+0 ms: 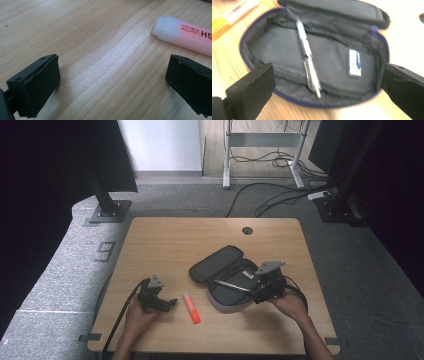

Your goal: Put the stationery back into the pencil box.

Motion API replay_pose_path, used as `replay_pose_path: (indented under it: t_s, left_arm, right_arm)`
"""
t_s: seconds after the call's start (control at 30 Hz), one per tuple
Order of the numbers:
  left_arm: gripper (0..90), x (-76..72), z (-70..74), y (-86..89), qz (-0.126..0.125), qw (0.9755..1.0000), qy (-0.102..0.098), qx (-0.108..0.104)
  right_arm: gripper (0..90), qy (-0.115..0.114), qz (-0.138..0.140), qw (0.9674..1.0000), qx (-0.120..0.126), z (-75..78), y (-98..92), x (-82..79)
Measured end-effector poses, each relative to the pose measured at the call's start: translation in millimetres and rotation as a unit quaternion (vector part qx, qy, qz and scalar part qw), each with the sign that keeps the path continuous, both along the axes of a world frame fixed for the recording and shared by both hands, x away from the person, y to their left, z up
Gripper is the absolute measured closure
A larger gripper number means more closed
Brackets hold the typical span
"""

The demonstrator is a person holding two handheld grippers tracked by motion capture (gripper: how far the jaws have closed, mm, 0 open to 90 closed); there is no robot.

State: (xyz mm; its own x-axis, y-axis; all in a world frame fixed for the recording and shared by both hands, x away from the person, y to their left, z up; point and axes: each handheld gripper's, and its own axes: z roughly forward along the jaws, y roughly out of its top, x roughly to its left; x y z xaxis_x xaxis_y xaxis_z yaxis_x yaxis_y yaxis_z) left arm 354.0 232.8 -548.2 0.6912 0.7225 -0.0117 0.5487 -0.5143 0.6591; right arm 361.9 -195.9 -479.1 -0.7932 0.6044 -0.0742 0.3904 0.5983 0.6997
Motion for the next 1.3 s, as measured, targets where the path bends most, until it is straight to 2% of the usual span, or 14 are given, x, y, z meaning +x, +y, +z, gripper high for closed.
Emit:
replay_pose_path:
  t_s: [0.1, 0.37, 0.8, 1.03, 1.07, 1.3]
  left_arm:
    - [0.0, 0.0, 0.0, 0.0, 0.000, 1.0000, 0.000, 0.000]
    - [0.0, 0.0, 0.0, 0.0, 0.000, 1.0000, 0.000, 0.000]
    - [0.0, 0.0, 0.0, 0.0, 0.000, 1.0000, 0.000, 0.000]
    - [0.0, -0.8, 0.1, -0.4, 0.002, 1.0000, 0.000, 0.000]
    - [0.0, -0.8, 0.1, -0.4, 0.002, 1.0000, 0.000, 0.000]
    - [0.0, -1.1, 0.1, -0.5, 0.003, 1.0000, 0.000, 0.000]
  right_arm:
    - [0.0, 0.004, -0.012, 0.9999, 0.011, -4.7, -8.6, -4.1]
    - [0.0, 0.002, -0.036, 0.9993, 0.011, -20.2, -27.0, -15.4]
    - [0.0, 0.015, -0.065, 0.9975, 0.021, -55.6, -39.3, -20.8]
    - [0.0, 0.026, -0.074, 0.9968, 0.017, -72.7, -41.3, -21.3]
    - [0.0, 0.030, -0.073, 0.9965, 0.027, -75.2, -41.9, -21.0]
    - [0.0, 0.025, -0.075, 0.9964, 0.033, -76.9, -42.9, -22.6]
